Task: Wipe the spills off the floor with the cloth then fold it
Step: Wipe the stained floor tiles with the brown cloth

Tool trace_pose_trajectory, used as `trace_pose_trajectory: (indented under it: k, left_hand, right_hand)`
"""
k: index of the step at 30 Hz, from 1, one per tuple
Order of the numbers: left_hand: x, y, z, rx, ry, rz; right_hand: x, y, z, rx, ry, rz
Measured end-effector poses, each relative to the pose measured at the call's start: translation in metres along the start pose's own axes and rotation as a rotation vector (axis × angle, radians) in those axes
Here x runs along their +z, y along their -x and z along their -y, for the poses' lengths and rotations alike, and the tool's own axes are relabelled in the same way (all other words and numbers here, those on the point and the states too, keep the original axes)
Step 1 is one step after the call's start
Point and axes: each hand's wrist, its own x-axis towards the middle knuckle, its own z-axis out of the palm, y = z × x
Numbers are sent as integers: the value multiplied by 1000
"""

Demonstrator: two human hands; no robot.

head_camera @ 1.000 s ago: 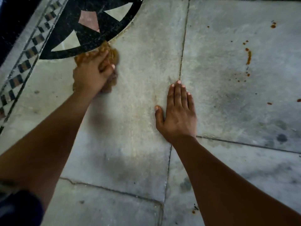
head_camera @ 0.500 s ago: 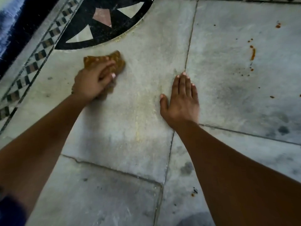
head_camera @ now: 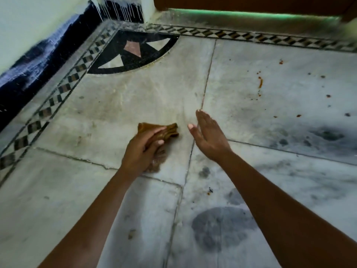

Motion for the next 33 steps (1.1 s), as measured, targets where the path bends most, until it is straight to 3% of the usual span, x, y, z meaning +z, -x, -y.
trace_pose_trajectory:
  k: [5,9,16,21,25,30,33]
  left_hand:
    - [-1,20,-78,-453,744,-239]
    - [-4,25,-151,-550,1002,-139]
    - [-18,8,-254,-503,826,-79]
    - [-25,-8,-311,-591,837,13]
    - [-18,1,-303,-663,748,217]
    - [-16,17,-292,-700,546,311]
    - [-19,10,-293,-698,560,310]
  right_hand:
    - [-35,62,16,32,-217,45]
    - [-78,90,42,77,-303,35]
    - [-184,146,97,156,-692,104]
    - [-205,172,105,177,-722,-75]
    - [-190,194,94,276,-855,-141]
    - [-200,208,78,325,-894,49]
    - [-209,205,72,336,-1003,33]
